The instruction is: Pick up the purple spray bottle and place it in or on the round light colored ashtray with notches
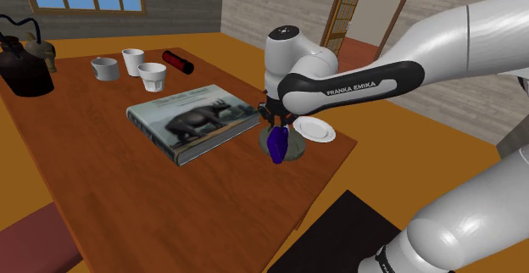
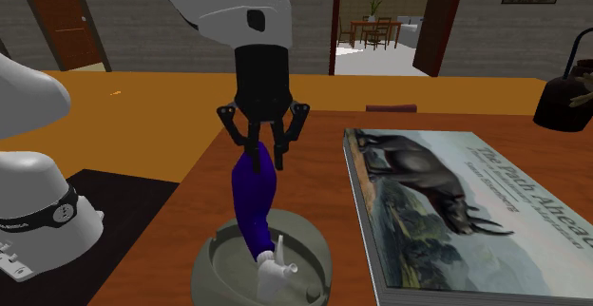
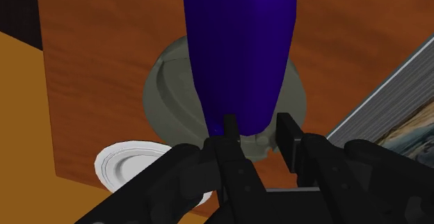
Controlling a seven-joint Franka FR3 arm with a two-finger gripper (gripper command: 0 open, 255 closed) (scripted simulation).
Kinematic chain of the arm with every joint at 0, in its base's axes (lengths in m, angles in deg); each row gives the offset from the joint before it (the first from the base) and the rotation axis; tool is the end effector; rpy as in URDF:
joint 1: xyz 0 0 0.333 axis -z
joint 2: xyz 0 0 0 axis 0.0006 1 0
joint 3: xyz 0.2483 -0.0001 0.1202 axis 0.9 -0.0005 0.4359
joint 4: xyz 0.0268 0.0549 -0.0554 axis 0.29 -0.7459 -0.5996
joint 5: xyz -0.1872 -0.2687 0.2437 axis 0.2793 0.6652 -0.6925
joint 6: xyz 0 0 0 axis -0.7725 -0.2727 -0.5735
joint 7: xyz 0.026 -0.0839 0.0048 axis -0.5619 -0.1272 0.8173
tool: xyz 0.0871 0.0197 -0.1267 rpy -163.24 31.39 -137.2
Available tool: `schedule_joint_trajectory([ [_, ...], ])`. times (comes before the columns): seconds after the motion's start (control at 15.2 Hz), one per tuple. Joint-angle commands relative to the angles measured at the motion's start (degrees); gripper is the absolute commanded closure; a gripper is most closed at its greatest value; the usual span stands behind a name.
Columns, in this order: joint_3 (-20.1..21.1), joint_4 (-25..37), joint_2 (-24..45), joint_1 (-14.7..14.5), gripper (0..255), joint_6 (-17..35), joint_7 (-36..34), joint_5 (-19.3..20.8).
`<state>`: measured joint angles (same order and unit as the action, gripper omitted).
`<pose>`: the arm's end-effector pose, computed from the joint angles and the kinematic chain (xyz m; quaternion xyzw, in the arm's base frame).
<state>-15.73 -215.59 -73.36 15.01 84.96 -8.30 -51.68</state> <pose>0.5180 0.0688 0.3406 0.8617 -0.4745 0.1295 0.1250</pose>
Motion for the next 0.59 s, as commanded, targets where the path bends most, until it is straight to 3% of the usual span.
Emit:
schedule_joint_trajectory([
  [0.0, -0.1, -0.4, 0.2, 0.1, 255, -0.1, 0.0, 0.0],
  [0.07, -0.1, -0.4, 0.2, 0.1, 255, -0.1, 0.0, 0.0],
  [0.13, -0.1, -0.4, 0.2, 0.1, 0, -0.2, 0.1, -0.1],
  [0.53, 0.1, 0.7, -0.6, -0.2, 0, -1.9, 0.5, -0.8],
])
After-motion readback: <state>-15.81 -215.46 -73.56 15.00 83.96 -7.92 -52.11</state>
